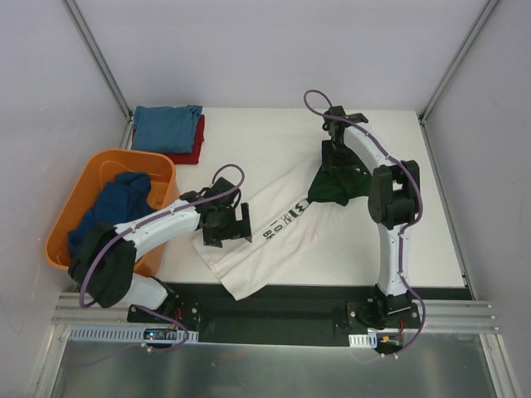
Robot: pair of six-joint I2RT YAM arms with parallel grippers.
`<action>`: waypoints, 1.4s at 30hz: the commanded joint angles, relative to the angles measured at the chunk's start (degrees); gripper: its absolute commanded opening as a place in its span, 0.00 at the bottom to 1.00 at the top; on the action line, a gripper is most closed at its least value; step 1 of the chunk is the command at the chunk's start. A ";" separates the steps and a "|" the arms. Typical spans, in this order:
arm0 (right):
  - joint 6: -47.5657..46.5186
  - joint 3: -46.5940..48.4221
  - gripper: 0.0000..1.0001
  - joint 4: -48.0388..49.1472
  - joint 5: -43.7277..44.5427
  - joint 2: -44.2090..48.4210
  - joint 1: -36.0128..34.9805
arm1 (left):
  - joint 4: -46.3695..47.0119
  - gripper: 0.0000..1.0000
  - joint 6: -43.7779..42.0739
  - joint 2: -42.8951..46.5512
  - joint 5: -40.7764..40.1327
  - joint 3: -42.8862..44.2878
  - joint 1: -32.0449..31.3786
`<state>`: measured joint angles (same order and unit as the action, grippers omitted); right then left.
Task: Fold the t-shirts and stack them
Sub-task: Rotate the tshirt 90 degrees
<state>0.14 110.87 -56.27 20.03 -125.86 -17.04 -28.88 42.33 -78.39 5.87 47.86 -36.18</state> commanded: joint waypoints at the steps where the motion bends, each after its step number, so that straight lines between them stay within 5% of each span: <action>1: 3.02 1.89 0.97 -2.88 3.70 -2.37 0.69 | 0.32 0.99 -1.81 -4.40 0.81 0.14 -0.20; 23: 4.60 -0.91 0.97 -0.42 7.12 1.05 6.84 | 1.64 0.99 2.32 -3.35 -2.62 -10.68 -0.20; 32: 8.11 -18.22 0.97 4.41 8.62 14.76 10.97 | 1.55 0.99 2.15 -3.35 -2.97 -10.06 -0.20; 42: 7.43 -24.91 0.97 10.55 -8.73 25.04 13.61 | 1.55 0.99 1.44 -3.70 -2.62 -9.54 -0.20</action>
<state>8.58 85.34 -50.15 22.28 -104.79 -2.85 -24.25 44.07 -79.61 4.25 40.93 -36.18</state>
